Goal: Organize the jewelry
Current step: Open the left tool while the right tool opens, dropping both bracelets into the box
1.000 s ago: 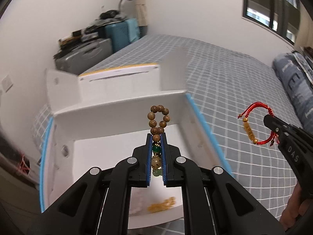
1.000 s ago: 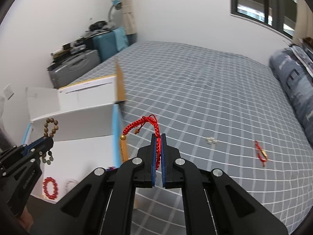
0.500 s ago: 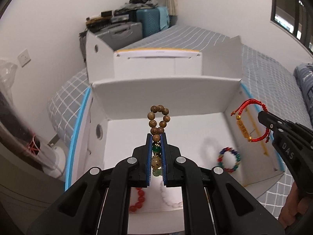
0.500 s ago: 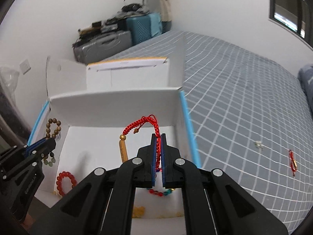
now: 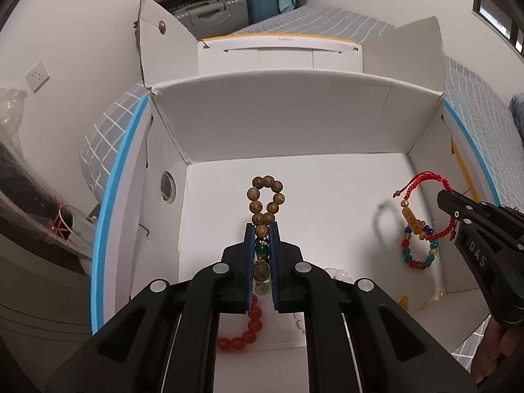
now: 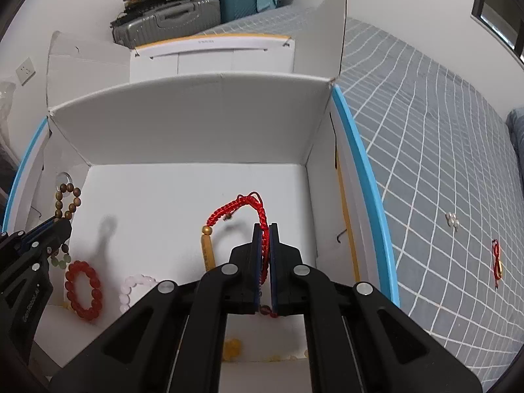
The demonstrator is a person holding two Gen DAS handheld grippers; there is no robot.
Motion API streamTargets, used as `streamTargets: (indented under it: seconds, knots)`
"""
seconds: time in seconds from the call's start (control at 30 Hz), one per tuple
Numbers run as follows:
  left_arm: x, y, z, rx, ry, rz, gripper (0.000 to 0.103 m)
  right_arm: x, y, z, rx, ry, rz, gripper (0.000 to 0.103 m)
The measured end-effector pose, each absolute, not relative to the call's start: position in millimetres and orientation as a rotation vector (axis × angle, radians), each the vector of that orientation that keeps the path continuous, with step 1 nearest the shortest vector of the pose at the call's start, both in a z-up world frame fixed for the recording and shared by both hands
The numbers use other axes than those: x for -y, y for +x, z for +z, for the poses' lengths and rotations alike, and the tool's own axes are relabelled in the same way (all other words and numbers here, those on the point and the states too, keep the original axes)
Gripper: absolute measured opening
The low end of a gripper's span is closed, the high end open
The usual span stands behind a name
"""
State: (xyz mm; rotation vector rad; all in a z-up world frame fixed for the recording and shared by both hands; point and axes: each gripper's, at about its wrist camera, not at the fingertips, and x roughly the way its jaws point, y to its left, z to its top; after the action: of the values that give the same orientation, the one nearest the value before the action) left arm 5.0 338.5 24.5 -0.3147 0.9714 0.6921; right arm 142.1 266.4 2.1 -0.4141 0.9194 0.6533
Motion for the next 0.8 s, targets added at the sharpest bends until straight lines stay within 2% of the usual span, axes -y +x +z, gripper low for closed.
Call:
streamTargets:
  seconds: [0.37, 0.4, 0.43, 0.5, 0.6, 0.63, 0.7, 0.8]
  knots:
    - [-343.8, 4.7, 24.9, -0.975, -0.331, 0.700, 0.011, -270.3, 142.6, 0.2, -0.931, -0.423, 0.667, 0.006]
    - [-344.2, 4.4, 25.4, -0.975, -0.333, 0.701, 0.014, -270.0, 142.6, 0.7, -0.933, -0.419, 0.671, 0.013]
    - [-343.6, 4.0, 26.2, -0.973, -0.333, 0.702, 0.017, -269.4, 141.6, 1.8, -0.934, -0.415, 0.676, 0.027]
    - [-343.2, 2.2, 29.3, -0.960, -0.338, 0.706, 0.034, -268.5, 140.0, 6.2, -0.914, -0.402, 0.684, 0.046]
    - [-342.9, -2.0, 37.3, -0.929, -0.347, 0.714, 0.049, -266.5, 135.2, 15.3, -0.883, -0.387, 0.699, 0.053]
    - [-342.4, -3.2, 39.3, -0.921, -0.347, 0.719, 0.052, -265.5, 133.6, 18.2, -0.876, -0.382, 0.705, 0.059]
    - [-342.0, -6.4, 44.4, -0.897, -0.350, 0.728, 0.063, -261.5, 130.1, 26.1, -0.855, -0.367, 0.710, 0.069]
    - [-342.0, -10.4, 51.7, -0.875, -0.348, 0.741, 0.068, -256.8, 125.8, 35.4, -0.834, -0.352, 0.717, 0.075]
